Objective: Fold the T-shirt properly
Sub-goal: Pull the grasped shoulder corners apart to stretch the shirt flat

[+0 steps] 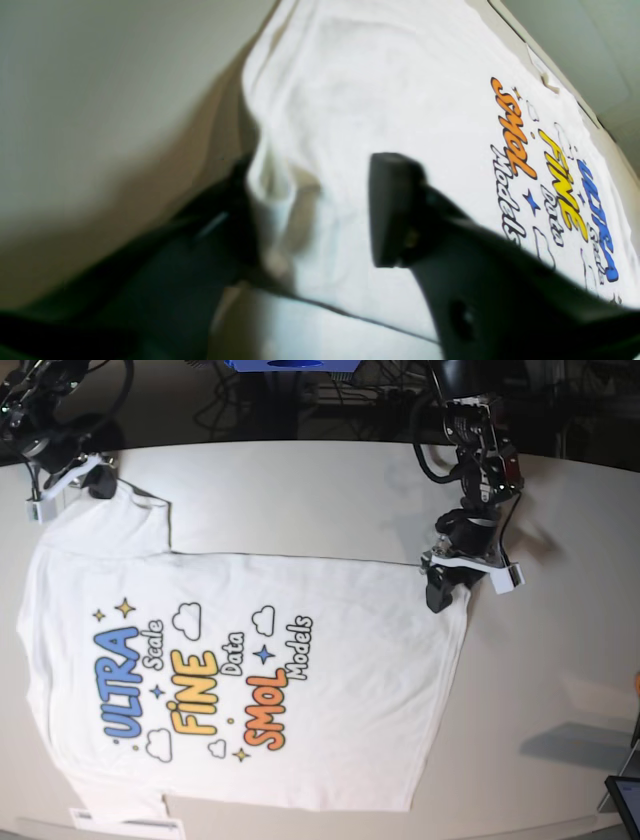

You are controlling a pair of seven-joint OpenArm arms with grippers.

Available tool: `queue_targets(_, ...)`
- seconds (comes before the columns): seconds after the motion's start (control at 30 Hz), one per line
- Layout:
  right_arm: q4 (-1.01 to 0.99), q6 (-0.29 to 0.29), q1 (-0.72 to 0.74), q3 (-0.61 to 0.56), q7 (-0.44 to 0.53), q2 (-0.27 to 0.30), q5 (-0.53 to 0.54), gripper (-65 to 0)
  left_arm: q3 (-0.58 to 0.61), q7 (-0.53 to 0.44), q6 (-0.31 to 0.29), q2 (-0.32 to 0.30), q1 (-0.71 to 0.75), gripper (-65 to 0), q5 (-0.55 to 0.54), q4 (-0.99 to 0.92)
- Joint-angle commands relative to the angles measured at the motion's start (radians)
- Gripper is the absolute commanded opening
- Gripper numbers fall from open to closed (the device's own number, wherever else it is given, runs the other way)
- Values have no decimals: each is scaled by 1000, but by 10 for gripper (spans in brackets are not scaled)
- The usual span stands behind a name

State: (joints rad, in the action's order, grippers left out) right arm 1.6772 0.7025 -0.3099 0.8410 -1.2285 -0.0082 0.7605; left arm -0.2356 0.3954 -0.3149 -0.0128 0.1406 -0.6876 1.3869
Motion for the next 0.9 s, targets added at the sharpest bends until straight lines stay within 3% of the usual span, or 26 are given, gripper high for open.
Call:
queue_targets(0.0, 4, -4, -5, 1, -29, 6, -31, -650, -3, 83, 27, 4, 18, -433, 27, -10)
queue_targets(0.13, 4, -4, -5, 1, -27, 6, -31, -650, -6, 83, 27, 0, 20, -566, 27, -7)
queue_targets(0.3, 4, -4, -5, 1, -27, 6, -32, -650, -6, 83, 27, -16, 21, -647, 27, -2)
queue_targets(0.63, 24, -4, -7, 1, -27, 37, -32, -650, -8, 83, 27, -17, 72, -650, 27, 134)
queue_targets(0.87, 163, -4, -8, 1, -38, 67, -31, -650, -8, 83, 29, -17, 116, -650, 27, 176)
